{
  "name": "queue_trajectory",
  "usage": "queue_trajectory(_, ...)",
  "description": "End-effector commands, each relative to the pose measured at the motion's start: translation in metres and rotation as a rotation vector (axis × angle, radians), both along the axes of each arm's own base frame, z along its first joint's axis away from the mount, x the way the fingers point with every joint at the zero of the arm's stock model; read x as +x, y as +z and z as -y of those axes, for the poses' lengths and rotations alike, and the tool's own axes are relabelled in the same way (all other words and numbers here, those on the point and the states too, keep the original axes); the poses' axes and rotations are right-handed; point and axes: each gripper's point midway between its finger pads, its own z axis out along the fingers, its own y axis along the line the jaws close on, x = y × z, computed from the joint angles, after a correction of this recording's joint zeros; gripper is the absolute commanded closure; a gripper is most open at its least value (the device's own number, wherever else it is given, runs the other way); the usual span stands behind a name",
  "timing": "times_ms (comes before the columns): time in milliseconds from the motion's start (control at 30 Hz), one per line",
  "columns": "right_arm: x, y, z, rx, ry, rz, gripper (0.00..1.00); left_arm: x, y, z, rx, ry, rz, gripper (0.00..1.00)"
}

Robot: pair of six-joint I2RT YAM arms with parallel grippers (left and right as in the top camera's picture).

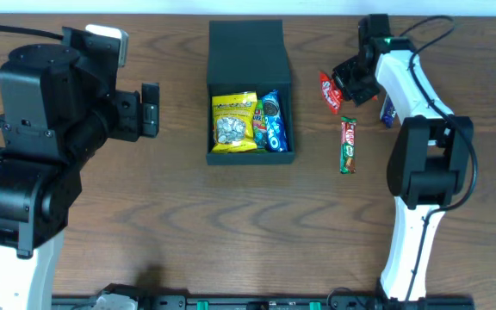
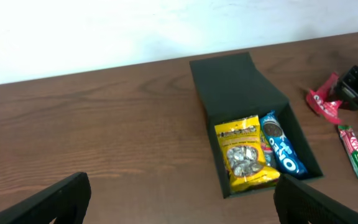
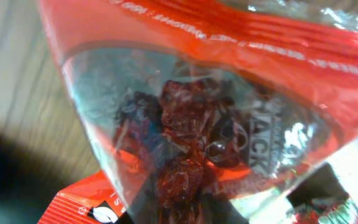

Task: Pack container
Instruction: 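Carry the red Hacks bag into the box and press it down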

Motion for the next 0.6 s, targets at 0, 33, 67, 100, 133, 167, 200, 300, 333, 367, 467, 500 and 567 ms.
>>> queue_trajectory(0, 0.015, 0.038, -0.022, -0.053, 0.269, 0.107, 0.98, 0.002, 0.000, -0.003, 0.004, 0.017, 0.005, 0.05)
queue_trajectory(33, 0.014, 0.053, -0.034, -0.064, 0.362, 0.131, 0.98, 0.002, 0.001, -0.003, 0.003, 0.018, 0.008, 0.05)
queue_trajectory(67, 0.012, 0.065, -0.047, -0.070, 0.436, 0.148, 0.98, 0.003, 0.001, -0.003, 0.002, 0.017, 0.011, 0.05)
queue_trajectory(100, 0.008, 0.077, -0.060, -0.071, 0.504, 0.165, 0.98, 0.003, 0.002, -0.003, 0.002, 0.017, 0.014, 0.05)
queue_trajectory(133, 0.004, 0.088, -0.073, -0.071, 0.568, 0.178, 0.98, 0.004, 0.002, -0.003, 0.001, 0.016, 0.016, 0.05)
queue_trajectory(167, -0.003, 0.096, -0.088, -0.066, 0.633, 0.187, 0.98, 0.004, 0.002, -0.002, 0.000, 0.015, 0.016, 0.05)
queue_trajectory(200, -0.010, 0.100, -0.101, -0.062, 0.681, 0.184, 0.99, 0.004, 0.002, -0.002, -0.001, 0.015, 0.016, 0.05)
queue_trajectory(300, -0.042, 0.102, -0.145, -0.038, 0.846, 0.146, 0.99, 0.004, 0.002, -0.002, -0.004, 0.017, 0.016, 0.05)
queue_trajectory(333, -0.055, 0.101, -0.158, -0.038, 0.905, 0.124, 0.99, 0.004, 0.002, -0.002, -0.004, 0.017, 0.016, 0.05)
queue_trajectory(367, -0.065, 0.099, -0.167, -0.043, 0.952, 0.110, 0.99, 0.003, 0.002, -0.002, -0.004, 0.018, 0.015, 0.05)
queue_trajectory(467, -0.090, 0.098, -0.199, -0.045, 1.074, 0.089, 0.99, 0.003, 0.002, -0.002, -0.007, 0.019, 0.015, 0.05)
queue_trajectory(500, -0.097, 0.097, -0.208, -0.055, 1.103, 0.083, 0.99, 0.003, 0.002, -0.002, -0.007, 0.019, 0.015, 0.05)
queue_trajectory(567, -0.109, 0.096, -0.221, -0.056, 1.138, 0.073, 0.98, 0.003, 0.002, -0.002, -0.007, 0.019, 0.015, 0.05)
